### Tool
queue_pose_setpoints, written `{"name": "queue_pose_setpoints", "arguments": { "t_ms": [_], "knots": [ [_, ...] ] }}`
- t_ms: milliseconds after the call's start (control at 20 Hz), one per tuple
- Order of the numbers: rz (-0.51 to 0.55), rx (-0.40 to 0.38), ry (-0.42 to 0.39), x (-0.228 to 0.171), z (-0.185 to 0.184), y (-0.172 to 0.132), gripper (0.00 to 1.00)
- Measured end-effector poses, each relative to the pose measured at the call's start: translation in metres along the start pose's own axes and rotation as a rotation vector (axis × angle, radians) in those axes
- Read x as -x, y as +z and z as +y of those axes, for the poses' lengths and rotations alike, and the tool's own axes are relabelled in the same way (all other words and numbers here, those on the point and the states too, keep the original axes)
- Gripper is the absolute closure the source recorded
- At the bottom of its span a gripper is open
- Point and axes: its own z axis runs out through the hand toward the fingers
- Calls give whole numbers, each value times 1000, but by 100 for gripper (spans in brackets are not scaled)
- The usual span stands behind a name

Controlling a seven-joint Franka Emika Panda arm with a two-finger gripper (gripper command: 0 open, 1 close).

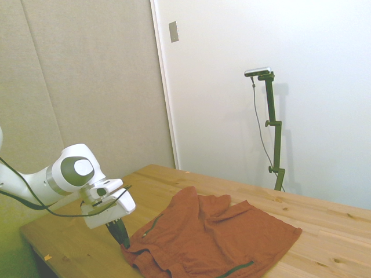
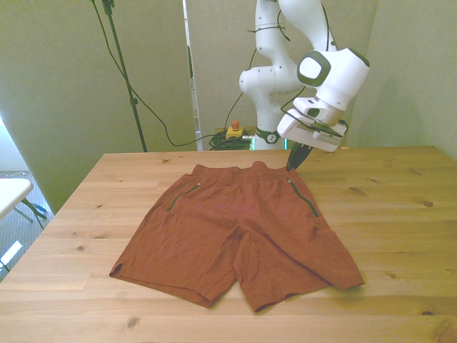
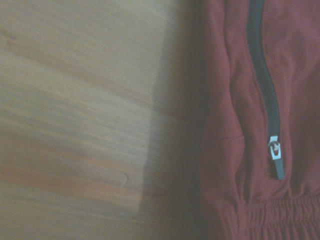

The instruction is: Fold the shorts

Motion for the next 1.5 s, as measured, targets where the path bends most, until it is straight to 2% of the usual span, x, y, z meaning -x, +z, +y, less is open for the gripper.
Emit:
{"name": "queue_pose_setpoints", "arguments": {
  "t_ms": [250,450,650,900,1500],
  "knots": [
    [-62,-144,82,-42,26,-33,100],
    [-107,-217,126,-68,56,-50,100],
    [-139,-245,164,-81,84,-54,100],
    [-192,-316,226,-95,114,-46,100],
    [-210,-323,352,-119,182,-21,100]
  ]
}}
